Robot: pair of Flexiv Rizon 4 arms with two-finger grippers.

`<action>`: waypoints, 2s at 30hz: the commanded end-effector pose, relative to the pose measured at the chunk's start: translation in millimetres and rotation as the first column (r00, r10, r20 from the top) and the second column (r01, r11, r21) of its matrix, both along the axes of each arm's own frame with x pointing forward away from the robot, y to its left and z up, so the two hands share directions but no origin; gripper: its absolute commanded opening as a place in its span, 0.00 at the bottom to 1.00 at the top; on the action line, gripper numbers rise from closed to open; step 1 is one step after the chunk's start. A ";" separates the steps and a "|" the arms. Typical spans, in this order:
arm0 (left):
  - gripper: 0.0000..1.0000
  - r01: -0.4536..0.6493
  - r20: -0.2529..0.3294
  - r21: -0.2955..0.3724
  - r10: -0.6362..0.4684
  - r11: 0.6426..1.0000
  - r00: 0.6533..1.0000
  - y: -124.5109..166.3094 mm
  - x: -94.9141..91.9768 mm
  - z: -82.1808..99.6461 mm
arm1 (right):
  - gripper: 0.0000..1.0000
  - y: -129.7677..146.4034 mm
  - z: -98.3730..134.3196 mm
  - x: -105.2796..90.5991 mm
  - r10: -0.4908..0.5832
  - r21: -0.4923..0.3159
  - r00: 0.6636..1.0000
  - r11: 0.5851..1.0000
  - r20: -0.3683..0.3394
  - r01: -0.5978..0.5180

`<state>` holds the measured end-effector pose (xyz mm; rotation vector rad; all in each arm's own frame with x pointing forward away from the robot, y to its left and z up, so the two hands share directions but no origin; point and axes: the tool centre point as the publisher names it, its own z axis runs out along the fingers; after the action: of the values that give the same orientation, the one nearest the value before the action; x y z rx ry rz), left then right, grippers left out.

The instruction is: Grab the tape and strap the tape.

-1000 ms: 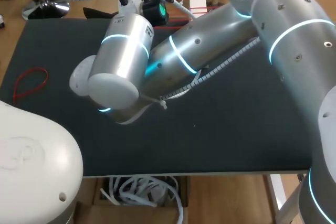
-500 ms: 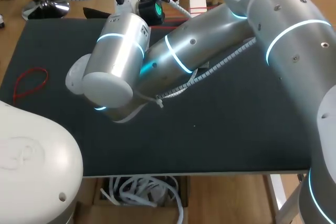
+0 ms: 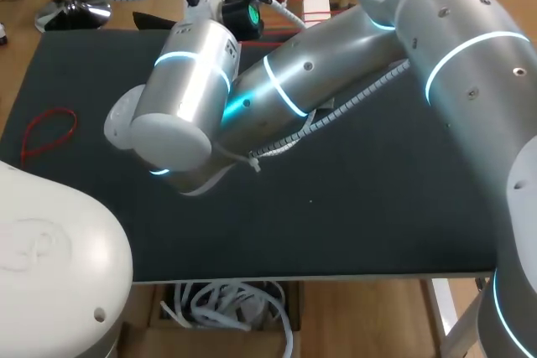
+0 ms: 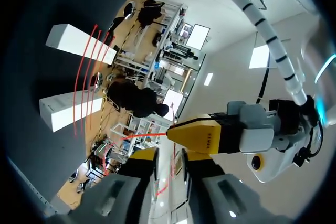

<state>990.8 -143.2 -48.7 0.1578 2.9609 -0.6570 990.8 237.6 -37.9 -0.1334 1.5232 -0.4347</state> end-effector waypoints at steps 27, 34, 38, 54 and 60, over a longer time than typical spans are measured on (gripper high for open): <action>0.00 -0.001 -0.001 0.004 0.001 1.000 1.000 -0.4 -0.6 1.0 | 1.00 -63.4 31.7 -36.4 0.079 0.098 0.997 0.992 0.004 -0.079; 0.00 -0.001 -0.001 0.004 0.001 1.000 1.000 -0.4 -0.6 1.0 | 1.00 -109.8 34.9 -34.4 0.039 0.118 0.999 0.992 0.005 -0.039; 0.00 -0.001 -0.001 0.004 0.001 1.000 1.000 -0.4 -0.6 1.0 | 1.00 -140.4 41.8 -31.4 0.015 0.135 1.000 0.991 -0.002 -0.015; 0.00 -0.001 -0.001 0.004 0.001 1.000 1.000 -0.4 -0.6 1.0 | 1.00 -254.9 52.8 -14.9 0.000 0.152 0.999 0.988 -0.052 0.008; 0.00 -0.001 -0.001 0.004 0.001 1.000 1.000 -0.4 -0.6 1.0 | 1.00 -268.6 49.4 -13.9 0.073 0.160 0.993 0.985 -0.095 -0.057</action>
<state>990.6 -143.7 -48.6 0.1588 2.9610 -0.6574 982.4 -10.3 3.3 0.0692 1.5953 -0.4134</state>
